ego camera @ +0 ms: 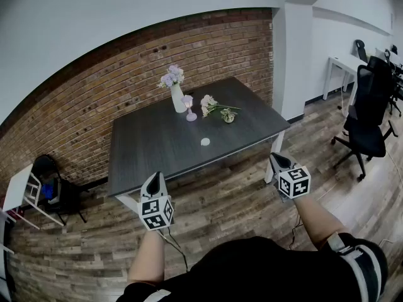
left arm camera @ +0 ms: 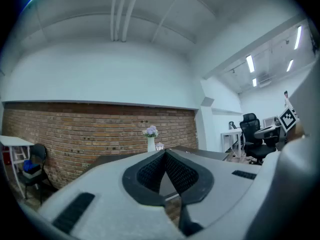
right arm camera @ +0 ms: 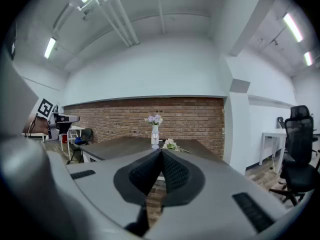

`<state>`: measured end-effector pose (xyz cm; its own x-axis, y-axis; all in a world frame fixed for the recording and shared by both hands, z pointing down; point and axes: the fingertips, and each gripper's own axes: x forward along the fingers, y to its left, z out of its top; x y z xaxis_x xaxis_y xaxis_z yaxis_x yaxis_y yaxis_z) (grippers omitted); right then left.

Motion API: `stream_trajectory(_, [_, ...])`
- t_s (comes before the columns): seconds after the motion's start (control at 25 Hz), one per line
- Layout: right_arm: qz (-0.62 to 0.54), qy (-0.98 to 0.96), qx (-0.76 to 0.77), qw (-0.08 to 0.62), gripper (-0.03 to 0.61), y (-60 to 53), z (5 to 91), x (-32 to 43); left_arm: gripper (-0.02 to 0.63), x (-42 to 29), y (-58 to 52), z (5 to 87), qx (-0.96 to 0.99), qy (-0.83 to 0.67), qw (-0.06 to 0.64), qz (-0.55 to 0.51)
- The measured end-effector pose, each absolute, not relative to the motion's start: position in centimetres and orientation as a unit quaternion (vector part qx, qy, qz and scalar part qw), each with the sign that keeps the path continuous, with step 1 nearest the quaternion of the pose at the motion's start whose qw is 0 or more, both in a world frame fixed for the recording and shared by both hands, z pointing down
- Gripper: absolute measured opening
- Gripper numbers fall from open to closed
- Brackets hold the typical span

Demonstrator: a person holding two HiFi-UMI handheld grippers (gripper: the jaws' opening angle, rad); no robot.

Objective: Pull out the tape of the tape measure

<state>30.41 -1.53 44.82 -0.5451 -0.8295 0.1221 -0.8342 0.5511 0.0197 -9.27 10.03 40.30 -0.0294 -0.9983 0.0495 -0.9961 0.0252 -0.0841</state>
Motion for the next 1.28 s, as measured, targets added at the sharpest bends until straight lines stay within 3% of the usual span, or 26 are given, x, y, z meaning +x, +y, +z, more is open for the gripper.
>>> stream_trajectory(0.96, [0.058, -0.899, 0.432, 0.047, -0.003, -6.5, 46.1, 30.9, 0.008, -3.8, 5.2, 43.1, -0.717, 0.691, -0.069, -0.061])
stream_trajectory(1.28, [0.062, -0.895, 0.435, 0.075, -0.005, -6.8, 47.6, 28.4, 0.008, -5.5, 3.7, 45.1, -0.727, 0.678, -0.079, -0.076])
